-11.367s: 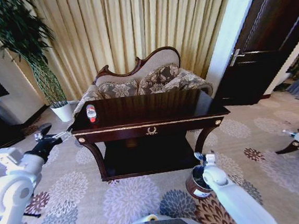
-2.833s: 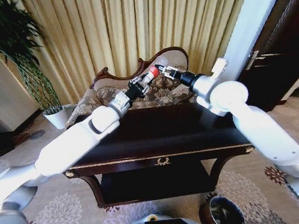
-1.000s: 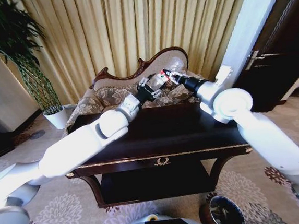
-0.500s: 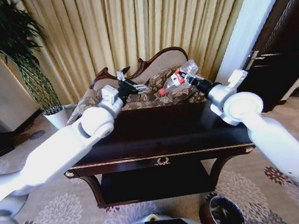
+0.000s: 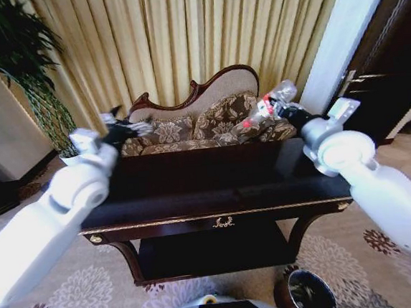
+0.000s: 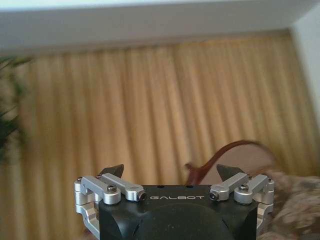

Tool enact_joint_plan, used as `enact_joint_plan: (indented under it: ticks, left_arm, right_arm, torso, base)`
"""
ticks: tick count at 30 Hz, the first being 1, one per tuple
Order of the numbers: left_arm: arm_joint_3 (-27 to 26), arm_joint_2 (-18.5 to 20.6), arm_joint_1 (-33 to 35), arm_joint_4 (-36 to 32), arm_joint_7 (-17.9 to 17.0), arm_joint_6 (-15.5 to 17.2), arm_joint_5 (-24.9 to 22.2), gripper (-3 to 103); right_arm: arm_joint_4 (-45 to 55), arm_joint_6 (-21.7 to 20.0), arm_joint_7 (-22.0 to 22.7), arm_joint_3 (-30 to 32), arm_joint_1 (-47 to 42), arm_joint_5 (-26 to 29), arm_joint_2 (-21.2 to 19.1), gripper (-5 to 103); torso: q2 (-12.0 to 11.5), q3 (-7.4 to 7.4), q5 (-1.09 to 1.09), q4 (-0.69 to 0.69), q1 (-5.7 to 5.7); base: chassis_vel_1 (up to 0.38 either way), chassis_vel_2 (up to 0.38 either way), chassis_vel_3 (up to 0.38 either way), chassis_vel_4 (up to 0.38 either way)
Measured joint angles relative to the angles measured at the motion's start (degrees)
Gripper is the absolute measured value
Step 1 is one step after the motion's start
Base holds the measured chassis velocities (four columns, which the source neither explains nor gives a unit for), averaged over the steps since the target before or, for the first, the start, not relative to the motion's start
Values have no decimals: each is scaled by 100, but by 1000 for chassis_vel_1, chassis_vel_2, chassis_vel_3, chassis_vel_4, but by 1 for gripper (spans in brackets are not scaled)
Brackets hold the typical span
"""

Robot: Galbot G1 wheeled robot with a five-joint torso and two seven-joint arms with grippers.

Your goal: Move to the front of the table and place the trash on the table into the trash bin.

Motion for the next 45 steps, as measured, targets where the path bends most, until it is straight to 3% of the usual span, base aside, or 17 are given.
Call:
enact_joint_plan:
  ticks: [3,5,6,8,15,19,28,45]
  left_arm:
    - [-826,-210,439,183,-327,548,-740,100]
    - [-1306,-280,635,229,-402,831,-1160,100]
    - [-1306,-280,635,229,-402,831,-1160,100]
    - [-2000,-307,962,185,-430,1186,-1666,100]
    - [-2768,-319,1685,50,-203,1288,-1756,100]
    - [-2967,-326,1912,22,-44,1230,-1650,100]
    - [-2842,-304,1810,-104,-31,1169,-1564,100]
    - [-2717,-235,1730,-313,-252,1142,-1581,100]
  right_arm:
    - [209,-197,264,205,-445,-275,-68,25]
    - [314,-209,306,336,-680,-354,-116,25]
    - [314,-209,306,336,-680,-354,-116,25]
    - [486,-217,452,606,-1061,-385,-165,25]
    - [832,-288,445,1275,-1901,-645,-76,25]
    - [964,-250,398,1568,-2343,-773,76,25]
    - [1020,-69,356,1673,-2610,-926,199,25]
    - [836,300,88,1578,-2661,-1248,289,25]
  torso:
    - [0,1,-2,-2,1]
    - [-1,1,-2,-1,1]
    - [-1,1,-2,-1,1]
    - [0,0,0,1,0]
    - [0,1,-1,-1,0]
    - [0,1,-2,1,1]
    - [-1,2,2,-2,3]
    - [-2,2,-2,0,2]
  base:
    - [0,0,0,0]
    - [0,0,0,0]
    - [0,0,0,0]
    - [0,0,0,0]
    - [0,0,0,0]
    - [5,-28,-5,26]
    - [67,-146,-66,139]
    - [123,-126,-121,118]
